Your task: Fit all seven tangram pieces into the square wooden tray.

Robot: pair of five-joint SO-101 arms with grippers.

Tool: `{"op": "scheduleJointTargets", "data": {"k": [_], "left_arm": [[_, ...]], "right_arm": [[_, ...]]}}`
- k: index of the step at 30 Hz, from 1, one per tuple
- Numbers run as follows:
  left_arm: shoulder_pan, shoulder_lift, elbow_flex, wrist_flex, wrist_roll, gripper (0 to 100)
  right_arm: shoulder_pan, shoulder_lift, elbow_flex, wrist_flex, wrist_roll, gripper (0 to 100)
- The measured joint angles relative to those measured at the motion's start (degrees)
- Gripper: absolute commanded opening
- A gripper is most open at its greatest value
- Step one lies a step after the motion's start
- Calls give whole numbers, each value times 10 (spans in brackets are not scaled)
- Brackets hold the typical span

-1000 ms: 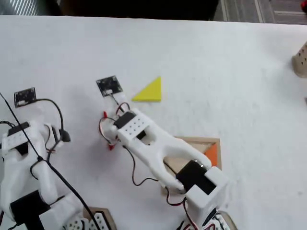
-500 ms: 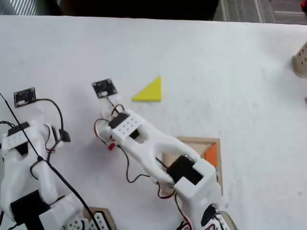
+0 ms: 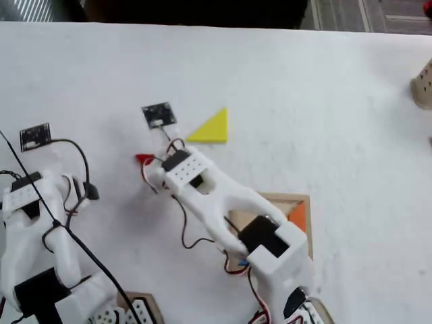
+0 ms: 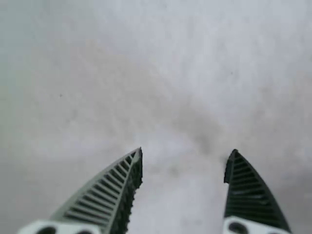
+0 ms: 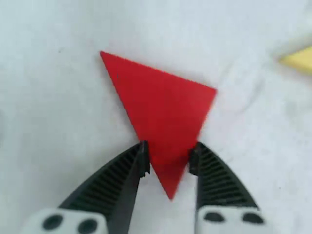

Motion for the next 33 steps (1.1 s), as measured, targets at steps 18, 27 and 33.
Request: {"op": "scheduleJointTargets", "data": {"k": [18, 27, 33], "left_arm": [[0, 0, 0, 0, 0, 271], [0, 0, 0, 0, 0, 271], [0, 0, 0, 0, 0, 271]], "right_arm": [[-8, 2, -63, 80, 298, 363], [-27, 47, -86, -24, 430, 363], [-49, 134, -178, -20, 433, 363]]}}
